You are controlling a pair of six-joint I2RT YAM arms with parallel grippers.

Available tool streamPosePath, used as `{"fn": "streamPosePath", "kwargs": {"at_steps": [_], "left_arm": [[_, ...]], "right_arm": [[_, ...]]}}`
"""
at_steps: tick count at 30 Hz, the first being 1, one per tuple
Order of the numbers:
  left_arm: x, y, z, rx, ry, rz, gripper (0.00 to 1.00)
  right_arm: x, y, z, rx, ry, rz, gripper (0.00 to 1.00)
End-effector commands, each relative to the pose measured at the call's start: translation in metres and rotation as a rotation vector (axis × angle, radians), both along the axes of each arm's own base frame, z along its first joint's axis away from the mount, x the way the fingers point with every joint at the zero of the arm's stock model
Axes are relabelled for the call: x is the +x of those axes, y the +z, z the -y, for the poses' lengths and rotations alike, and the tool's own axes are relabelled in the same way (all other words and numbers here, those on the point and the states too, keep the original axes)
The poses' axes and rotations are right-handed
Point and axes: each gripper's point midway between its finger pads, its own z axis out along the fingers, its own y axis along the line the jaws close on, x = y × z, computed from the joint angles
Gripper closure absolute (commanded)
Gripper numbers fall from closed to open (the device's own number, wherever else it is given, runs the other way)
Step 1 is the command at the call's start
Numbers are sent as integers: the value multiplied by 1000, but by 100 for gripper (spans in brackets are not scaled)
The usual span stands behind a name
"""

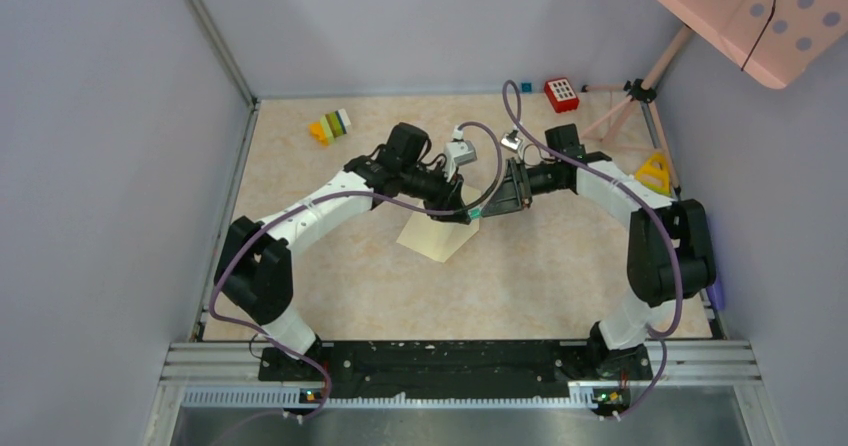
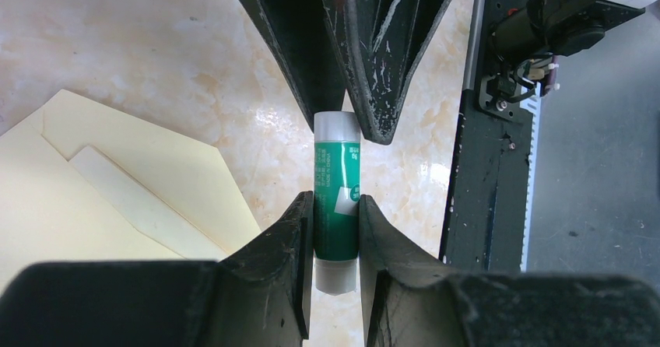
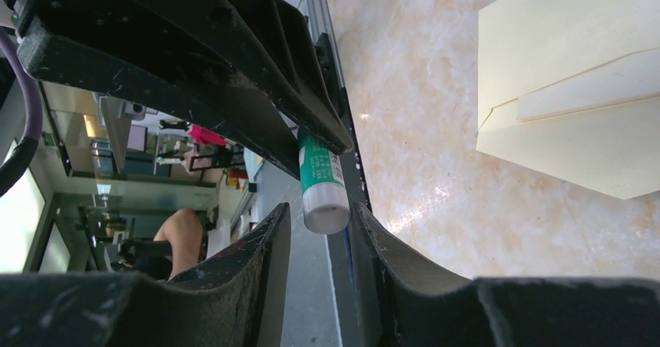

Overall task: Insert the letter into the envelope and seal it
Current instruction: Screw the solid glue.

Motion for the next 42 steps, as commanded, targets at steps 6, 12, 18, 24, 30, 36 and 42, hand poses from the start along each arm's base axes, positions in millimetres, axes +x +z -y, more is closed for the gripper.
{"fn": "streamPosePath", "kwargs": {"at_steps": [6, 12, 18, 24, 30, 36, 42], "left_arm": [[-2, 13, 4, -25, -29, 52, 88], [-7, 14, 6, -39, -52, 27, 88], [-28, 23, 16, -124, -165, -151, 88], [-44, 32, 19, -208, -273, -336, 88], [-48, 38, 16, -246, -306, -391, 88], [-51, 40, 15, -261, -323, -408, 88], [-45, 41, 15, -247, -287, -365, 88]], "right_arm": [[11, 18, -2, 34, 15, 60, 70], [8, 15, 1, 30, 39, 132, 84], [-7, 22, 6, 38, 145, 412, 85], [-11, 21, 11, 14, 192, 676, 85], [-12, 25, 11, -32, 198, 1060, 83], [-23, 24, 9, -37, 211, 1394, 66], [-10, 44, 13, -98, 48, 1370, 22]]}}
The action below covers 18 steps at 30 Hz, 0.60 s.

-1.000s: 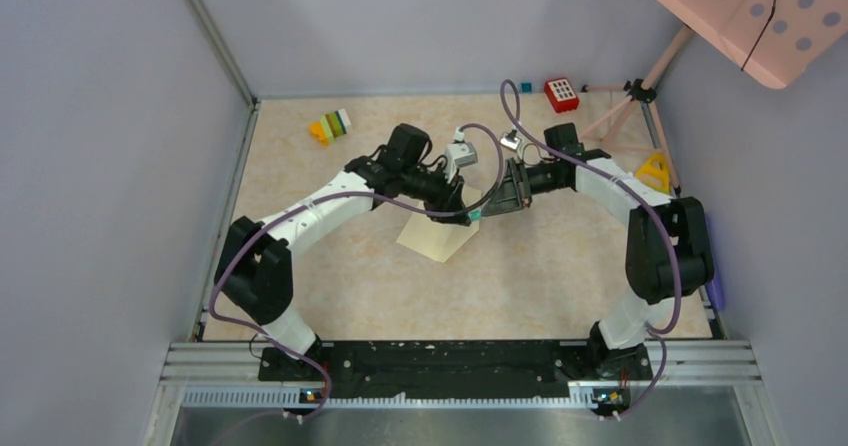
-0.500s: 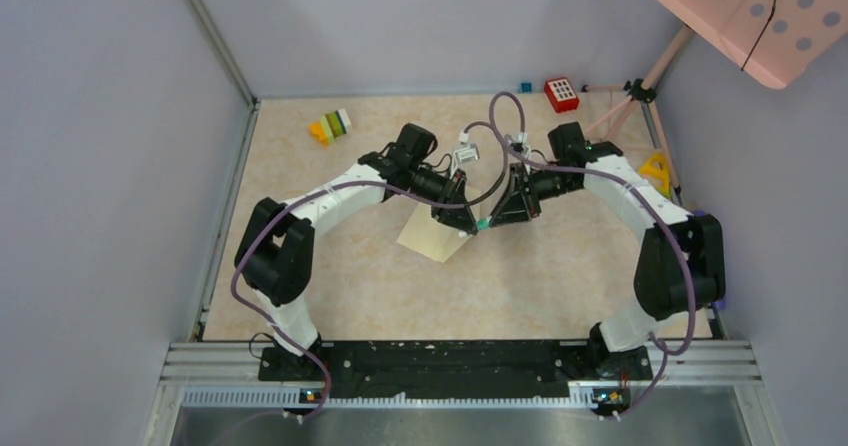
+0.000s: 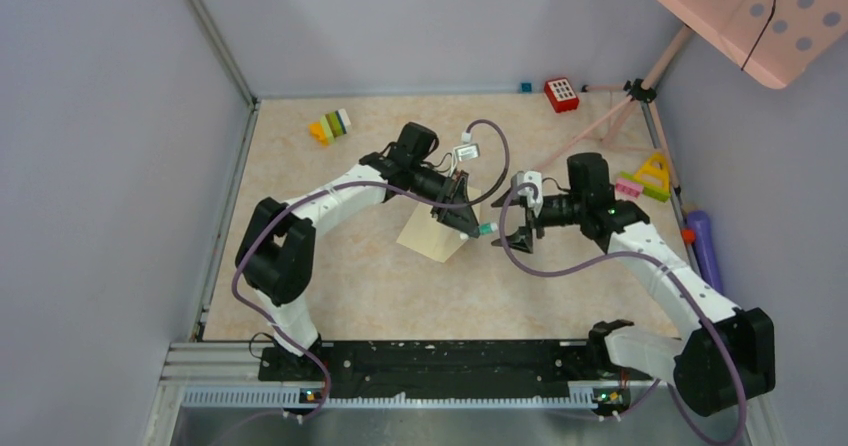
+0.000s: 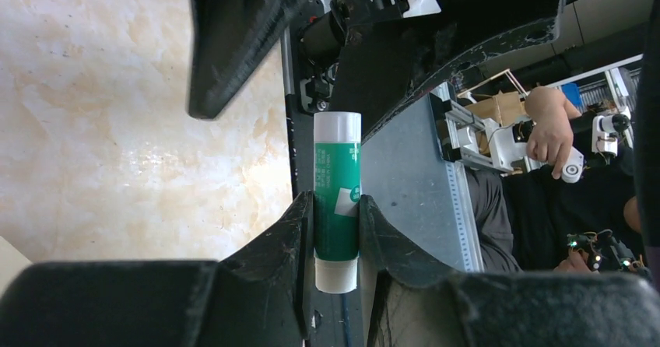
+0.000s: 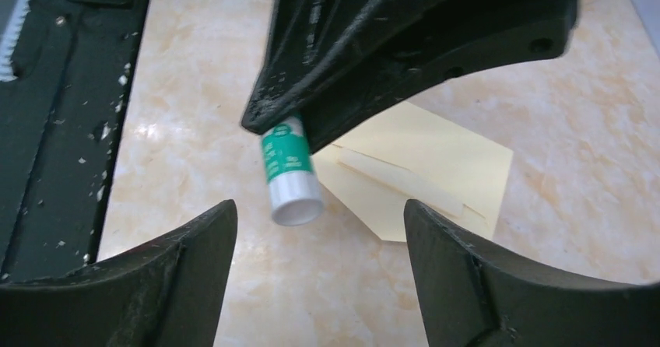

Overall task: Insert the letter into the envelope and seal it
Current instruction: Screw the solid glue.

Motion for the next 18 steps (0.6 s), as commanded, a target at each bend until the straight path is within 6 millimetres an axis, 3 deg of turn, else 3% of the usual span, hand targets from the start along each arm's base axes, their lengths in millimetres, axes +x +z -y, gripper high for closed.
{"fn": "streamPosePath", "kwargs": {"at_steps": [1, 11, 18], "left_arm": [[2, 17, 0, -45, 3, 83, 88], [35, 6, -11, 94, 196, 363, 88], [43, -2, -13, 149, 238, 459, 88]], "right_arm": [[29, 37, -2, 63, -124, 72, 22], [22, 57, -1, 164, -139, -622, 22], [49, 46, -8, 157, -257, -913, 32]]}}
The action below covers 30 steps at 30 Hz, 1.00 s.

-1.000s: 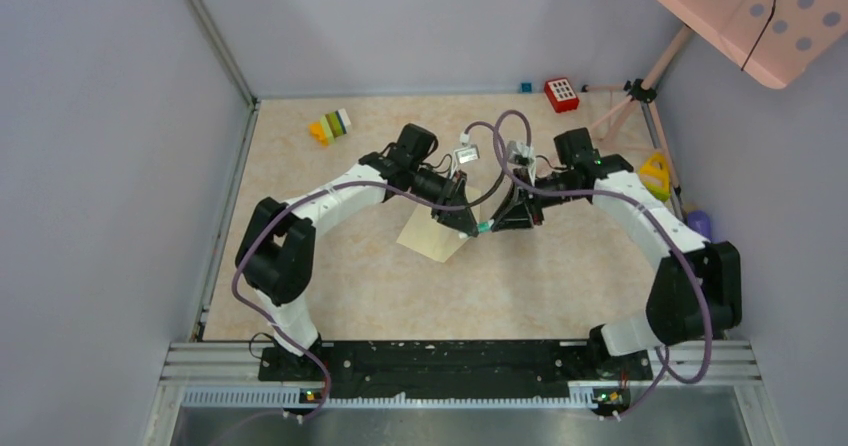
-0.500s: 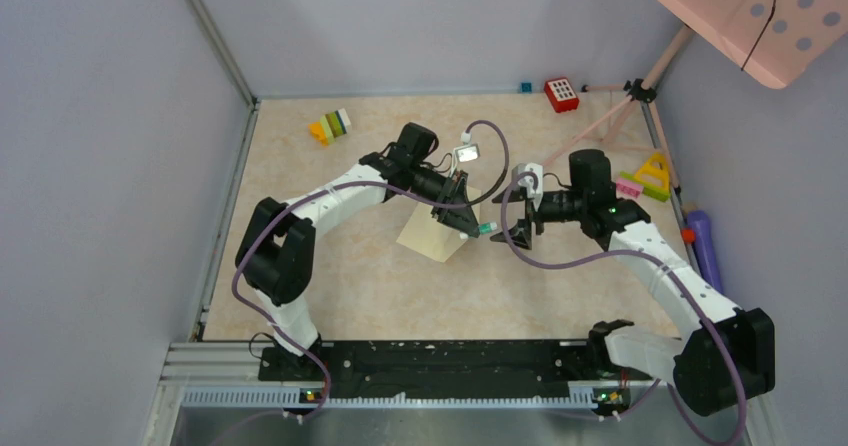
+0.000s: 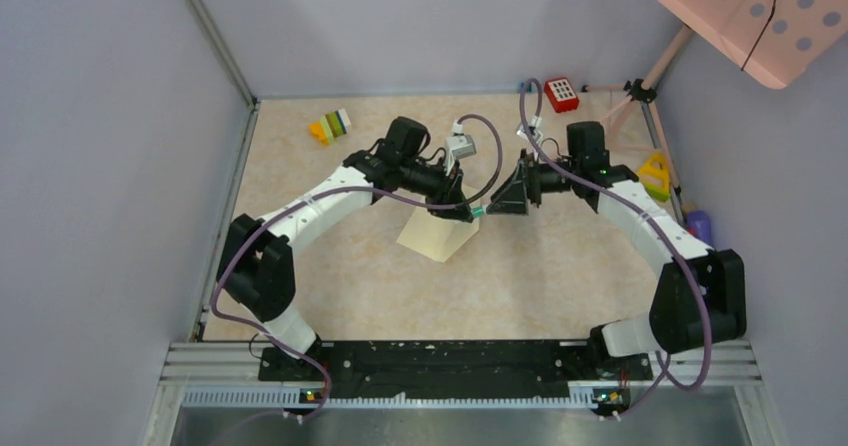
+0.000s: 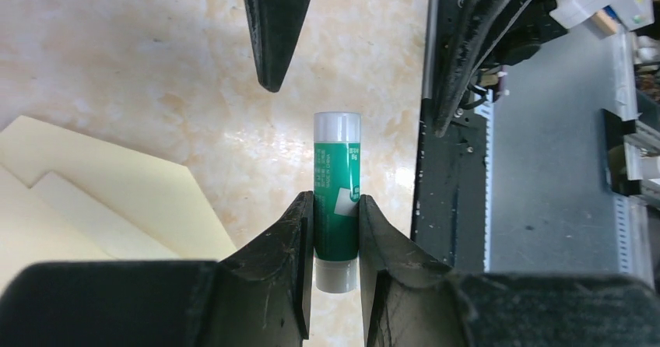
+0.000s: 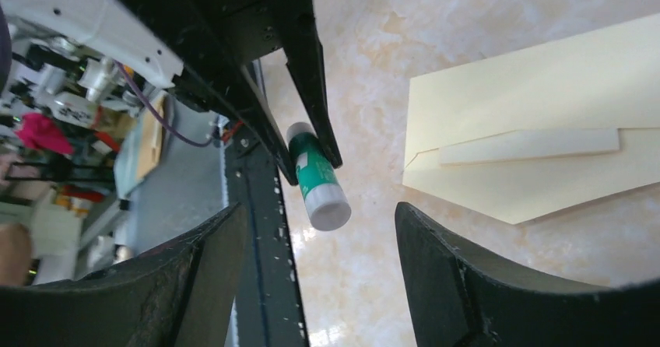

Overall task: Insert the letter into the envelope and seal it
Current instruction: Screw the solid glue.

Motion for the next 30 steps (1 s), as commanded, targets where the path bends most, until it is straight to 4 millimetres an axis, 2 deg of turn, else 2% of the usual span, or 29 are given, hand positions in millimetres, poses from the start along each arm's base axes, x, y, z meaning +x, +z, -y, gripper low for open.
{"fn": "streamPosePath", "kwargs": {"at_steps": [1, 8, 14, 18, 23, 30], "left_arm": [[5, 2, -3, 35, 32, 119, 88], [5, -3, -1, 67, 33, 152, 88], [5, -4, -1, 73, 35, 156, 89], [6, -4, -1, 74, 38, 157, 89], [5, -5, 0, 74, 34, 159, 89], [5, -5, 0, 75, 32, 158, 89]], "right_arm": [[12, 20, -8, 54, -12, -202, 34], [20, 1, -11, 47, -28, -332, 45], [18, -12, -10, 19, -26, -378, 52], [18, -14, -10, 22, -23, -391, 56], [15, -15, -12, 34, -4, -407, 66], [10, -19, -17, 22, 19, -412, 69]]}}
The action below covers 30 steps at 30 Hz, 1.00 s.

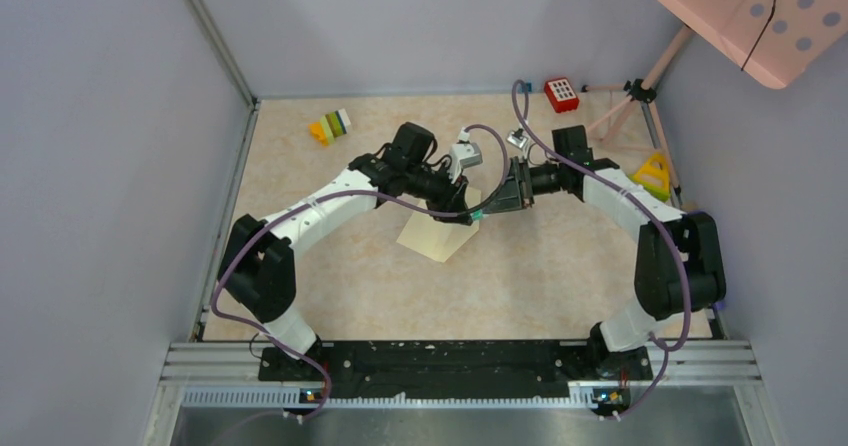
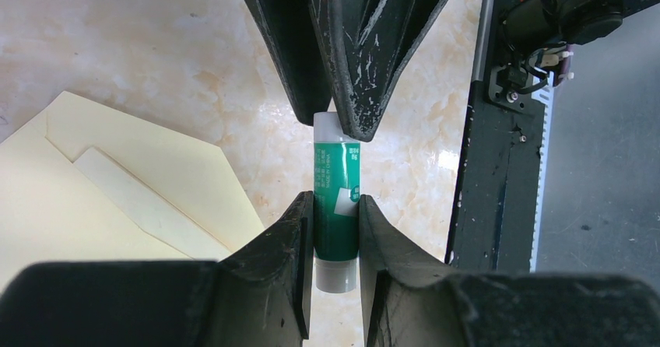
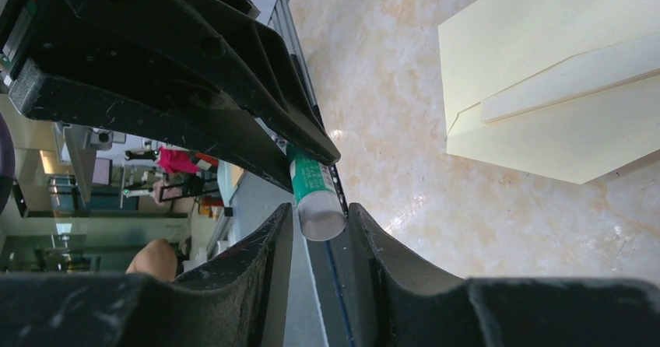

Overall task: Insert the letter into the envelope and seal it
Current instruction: Screw the solid glue.

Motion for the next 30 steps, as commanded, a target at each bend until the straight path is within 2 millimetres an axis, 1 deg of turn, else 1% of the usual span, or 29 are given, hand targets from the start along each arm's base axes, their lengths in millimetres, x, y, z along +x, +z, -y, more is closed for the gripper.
{"fn": "streamPosePath", "kwargs": {"at_steps": [1, 5, 8, 12, 15, 18, 21, 22, 25, 29, 30], "left_arm": [[-2, 16, 1, -32, -16, 48, 89], [-4, 16, 2, -37, -24, 38, 89], [-8, 16, 4, -57, -43, 2, 89], [-20, 20, 8, -123, -111, -136, 89], [-24, 25, 8, -177, -149, -248, 89], [-25, 29, 7, -221, -167, -320, 89], [-29, 36, 7, -261, -201, -374, 89], [-31, 38, 6, -272, -212, -387, 89], [-36, 46, 6, -306, -245, -423, 89], [-41, 51, 5, -331, -278, -460, 89], [-41, 52, 5, -334, -281, -463, 89]], "right_arm": [[1, 14, -7, 27, 38, 48, 70], [-2, 17, -7, 38, 62, 60, 77], [-6, 23, -7, 54, 95, 100, 82], [-13, 32, -4, 68, 149, 230, 83], [-20, 35, -3, 57, 198, 384, 82], [-26, 30, -3, 15, 235, 523, 82], [-30, 27, -6, -16, 248, 683, 80], [-30, 22, -7, -28, 250, 725, 79], [-33, 27, -8, -28, 245, 901, 74], [-38, 38, -7, 9, 240, 1110, 72], [-40, 42, -7, 20, 244, 1156, 69]]}}
